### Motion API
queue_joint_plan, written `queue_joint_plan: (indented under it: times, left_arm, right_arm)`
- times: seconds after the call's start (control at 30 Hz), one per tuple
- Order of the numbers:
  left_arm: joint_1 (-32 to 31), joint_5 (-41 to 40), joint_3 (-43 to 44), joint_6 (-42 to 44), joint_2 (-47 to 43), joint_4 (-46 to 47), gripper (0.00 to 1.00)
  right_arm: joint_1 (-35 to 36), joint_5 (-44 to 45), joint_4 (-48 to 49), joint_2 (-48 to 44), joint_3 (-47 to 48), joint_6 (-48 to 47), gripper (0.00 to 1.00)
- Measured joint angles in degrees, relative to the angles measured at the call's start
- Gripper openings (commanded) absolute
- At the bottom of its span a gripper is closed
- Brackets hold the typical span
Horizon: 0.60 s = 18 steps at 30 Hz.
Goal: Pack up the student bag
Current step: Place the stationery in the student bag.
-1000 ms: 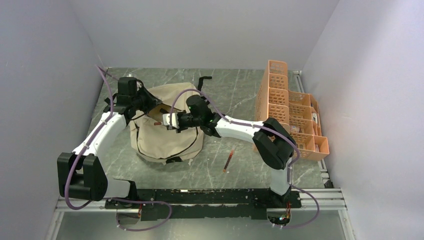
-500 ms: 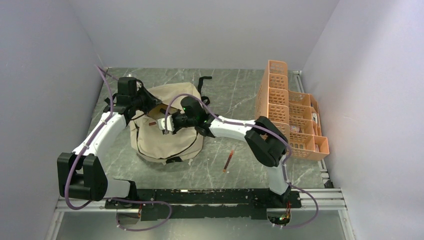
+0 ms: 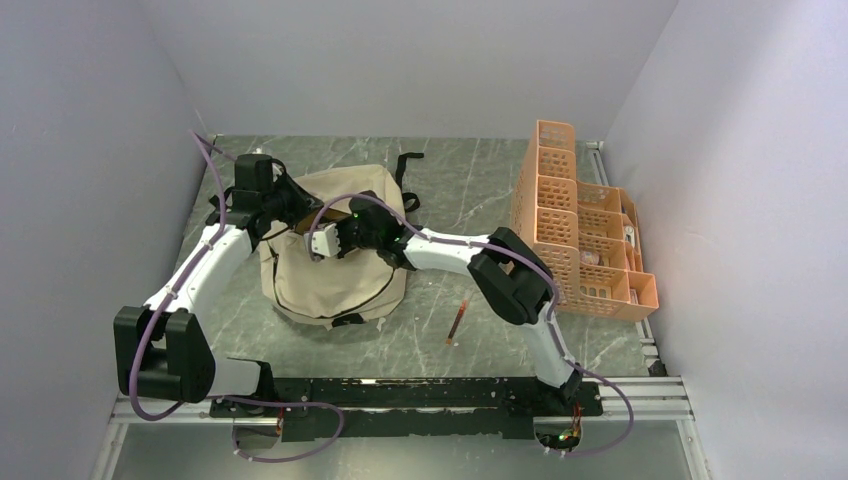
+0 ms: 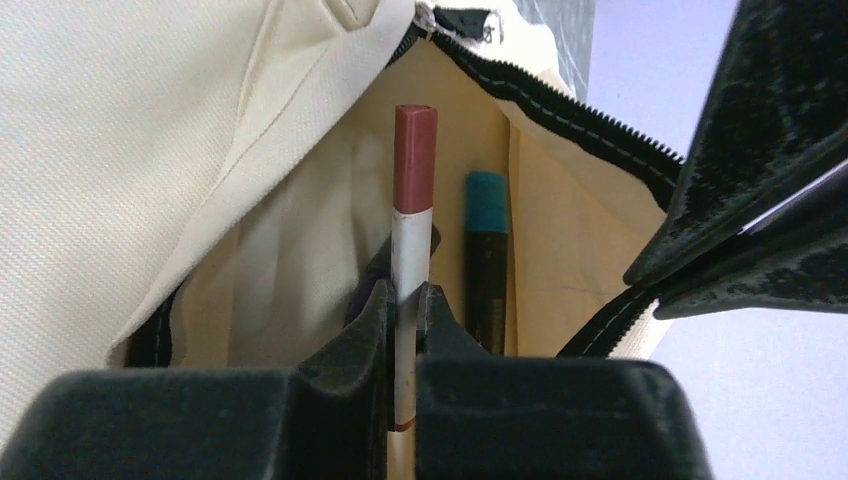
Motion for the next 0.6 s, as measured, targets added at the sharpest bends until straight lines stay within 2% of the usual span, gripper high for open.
queue_joint_plan:
  times: [0.13,0.23,0.3,0.4,0.6]
  left_arm:
    - [0.0,0.02,0.0,0.0,0.0,-0.02,0.05]
    - [0.0,0.02,0.0,0.0,0.0,-0.02,0.05]
    - [0.0,0.02,0.0,0.0,0.0,-0.04,0.05]
    - [0.0,0.02,0.0,0.0,0.0,-0.02,0.05]
    - [0.0,0.02,0.0,0.0,0.0,-0.02,0.05]
  right_arm:
    - [0.13,2.89,-0.33,0.74,0.55,-0.09,0.13]
    - [0.22,4.31,-0.94,1.51,1.6,-0.07,0.3]
    - [0.22,4.9,-1.03,1.62,1.64,0.11,0.35]
    - [0.28,5.29,-1.07,1.64,1.64,0.37,0.38]
    - [0.39,5.27,-1.07,1.49,1.36,1.11,0.39]
